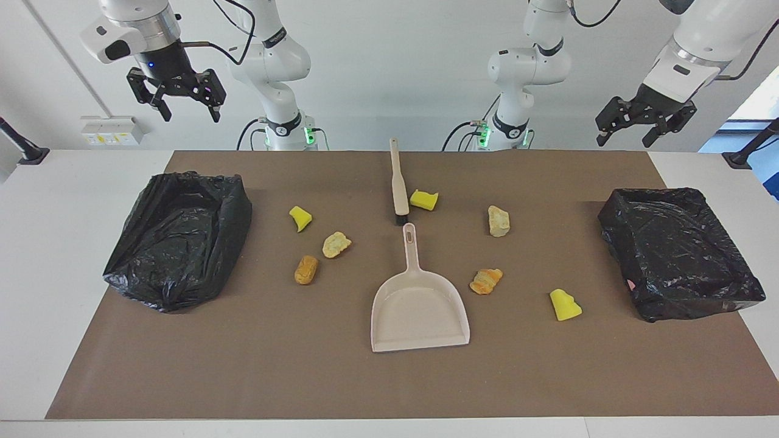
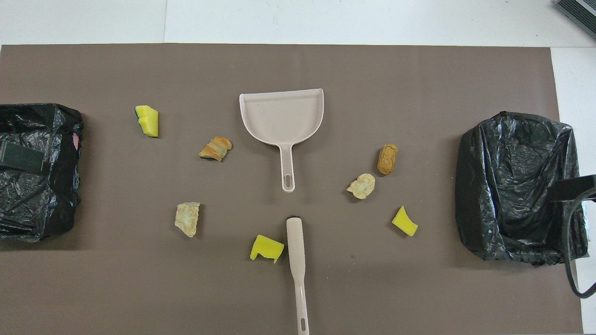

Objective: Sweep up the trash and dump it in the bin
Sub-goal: 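Reach the left gripper to the beige brush handle nearest the robot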

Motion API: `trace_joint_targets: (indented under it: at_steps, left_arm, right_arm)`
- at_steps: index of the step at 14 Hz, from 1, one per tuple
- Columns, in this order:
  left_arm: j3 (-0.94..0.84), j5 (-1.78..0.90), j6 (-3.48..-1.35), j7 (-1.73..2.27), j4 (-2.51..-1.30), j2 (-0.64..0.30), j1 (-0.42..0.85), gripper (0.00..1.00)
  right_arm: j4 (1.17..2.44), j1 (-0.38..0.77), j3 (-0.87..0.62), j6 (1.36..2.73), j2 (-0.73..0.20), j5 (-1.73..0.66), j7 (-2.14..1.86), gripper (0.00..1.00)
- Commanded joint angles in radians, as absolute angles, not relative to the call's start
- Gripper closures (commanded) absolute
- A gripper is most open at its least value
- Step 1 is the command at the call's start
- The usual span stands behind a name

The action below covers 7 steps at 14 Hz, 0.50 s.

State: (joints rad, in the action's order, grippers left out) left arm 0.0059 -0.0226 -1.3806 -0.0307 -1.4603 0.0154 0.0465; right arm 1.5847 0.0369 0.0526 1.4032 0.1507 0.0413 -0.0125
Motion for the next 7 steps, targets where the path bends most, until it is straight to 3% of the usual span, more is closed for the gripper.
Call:
trace_joint_targets:
  at_steps: [1, 7]
  left_arm:
    - [0.012, -0.006, -1.387, -0.032, -1.497, 0.046, 0.058, 0.00]
    - [-0.015, -0.018, -1.391, -0.021, -1.497, 0.048, 0.074, 0.00]
  right_arm:
    - [1.594, 0.023, 0.054, 1.417, 0.163, 0.034, -0.040, 0.00]
    - [1.597, 0.025, 0.054, 1.448, 0.164, 0.029, -0.046, 0.00]
